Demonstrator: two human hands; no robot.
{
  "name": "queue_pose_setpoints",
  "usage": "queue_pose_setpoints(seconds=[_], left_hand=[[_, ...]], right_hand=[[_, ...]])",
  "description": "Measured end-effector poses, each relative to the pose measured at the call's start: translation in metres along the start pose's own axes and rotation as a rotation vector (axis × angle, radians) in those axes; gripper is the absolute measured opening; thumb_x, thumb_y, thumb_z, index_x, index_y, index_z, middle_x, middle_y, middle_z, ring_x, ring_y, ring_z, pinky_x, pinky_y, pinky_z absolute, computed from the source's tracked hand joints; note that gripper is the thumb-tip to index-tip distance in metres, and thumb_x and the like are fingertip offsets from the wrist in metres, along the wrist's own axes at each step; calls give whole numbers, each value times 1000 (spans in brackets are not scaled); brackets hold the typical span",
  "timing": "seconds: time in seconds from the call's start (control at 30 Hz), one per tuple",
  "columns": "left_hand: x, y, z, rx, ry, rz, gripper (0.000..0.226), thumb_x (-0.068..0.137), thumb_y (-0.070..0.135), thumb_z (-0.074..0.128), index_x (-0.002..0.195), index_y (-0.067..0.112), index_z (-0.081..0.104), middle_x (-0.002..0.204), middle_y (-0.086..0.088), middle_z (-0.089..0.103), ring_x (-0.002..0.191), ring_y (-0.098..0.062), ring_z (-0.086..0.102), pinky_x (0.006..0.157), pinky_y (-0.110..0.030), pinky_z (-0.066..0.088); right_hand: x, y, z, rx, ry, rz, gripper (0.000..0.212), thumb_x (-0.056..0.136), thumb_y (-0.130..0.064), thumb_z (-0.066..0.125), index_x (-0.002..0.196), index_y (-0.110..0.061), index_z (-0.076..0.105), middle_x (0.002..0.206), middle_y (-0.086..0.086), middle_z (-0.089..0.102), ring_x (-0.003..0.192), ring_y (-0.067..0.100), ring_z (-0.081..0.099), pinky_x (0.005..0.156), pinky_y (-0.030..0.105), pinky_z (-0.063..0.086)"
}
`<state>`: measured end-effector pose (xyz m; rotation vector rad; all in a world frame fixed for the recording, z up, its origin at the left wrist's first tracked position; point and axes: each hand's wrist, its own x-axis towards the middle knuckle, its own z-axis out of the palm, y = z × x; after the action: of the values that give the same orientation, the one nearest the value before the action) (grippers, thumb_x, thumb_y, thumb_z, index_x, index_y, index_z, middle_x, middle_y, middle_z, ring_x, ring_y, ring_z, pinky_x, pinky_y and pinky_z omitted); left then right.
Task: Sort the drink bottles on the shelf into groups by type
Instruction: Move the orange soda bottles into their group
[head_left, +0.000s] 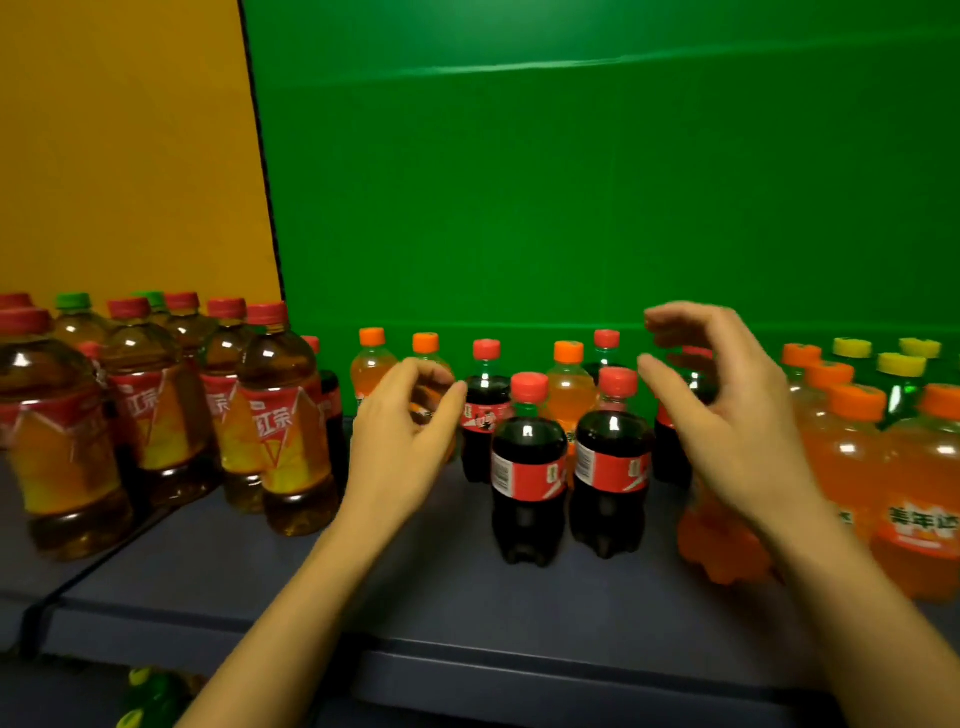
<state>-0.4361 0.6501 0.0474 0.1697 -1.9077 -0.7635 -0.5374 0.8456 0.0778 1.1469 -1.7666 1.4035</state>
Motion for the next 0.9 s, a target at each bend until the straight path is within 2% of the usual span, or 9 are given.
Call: queue_pose_setpoints(seconds=[0.07,0.2,0.3,0.4,0.53,0.63,0.7,0.77,0.9], left_hand=[[23,-13,-3,28,13,-19,21,83,31,58,91,11,59,86,5,59,73,-6,54,70,-20,43],[74,-37,-8,160,28,-54,19,87,17,58,101,5,57,105,-10,59,91,-23,55,85,-36,44],[111,-47,-12,301,3,-65,25,89,20,54,109,4,54,116,-14,55,105,-29,53,90,-36,40],[147,-54,-9,388,-83,-182,34,89,20,53,117,1,50,125,-18,51,115,-33,49,93,-36,38],[167,-64,2,315,-49,-468,50,88,16,47,131,-7,34,141,-23,37,129,-37,37,102,-40,34],[160,-76,12,267,43,-572,59,89,17,49,137,-5,23,147,-21,26,136,-35,25,107,-41,27],[156,-85,17,222,82,-625,62,89,19,52,136,-5,22,147,-21,26,136,-35,26,107,-41,26],[156,-95,21,154,84,-692,66,87,22,55,137,-6,21,147,-22,27,135,-36,30,108,-41,28],[152,-113,27,135,78,-750,70,82,25,64,133,-5,28,142,-22,38,131,-36,37,108,-42,32]], right_hand=[[23,-10,18,9,-57,2,24,82,-19,55,106,-20,56,106,1,60,94,7,56,83,9,43],[71,-25,58,-96,-269,27,23,87,-14,58,109,-9,59,104,0,60,92,13,56,79,13,40],[103,-28,95,-175,-449,58,28,88,-21,59,114,-10,58,111,4,62,102,18,57,89,23,38],[128,-23,130,-319,-645,55,36,87,-26,59,119,-9,55,121,10,60,113,23,54,90,25,37],[147,-9,164,-428,-789,58,46,84,-32,64,121,-7,54,125,13,59,115,27,53,91,27,39],[154,3,184,-474,-964,103,62,81,-38,67,122,6,51,125,19,59,114,33,55,96,35,45],[153,8,193,-458,-1084,152,68,80,-37,68,125,10,47,121,24,59,102,33,59,84,37,48],[150,11,200,-430,-1164,189,68,79,-33,70,125,9,45,105,17,58,86,23,52,69,31,43],[143,18,211,-442,-1242,182,53,74,-28,76,113,-2,48,101,11,53,88,21,52,76,35,49]])
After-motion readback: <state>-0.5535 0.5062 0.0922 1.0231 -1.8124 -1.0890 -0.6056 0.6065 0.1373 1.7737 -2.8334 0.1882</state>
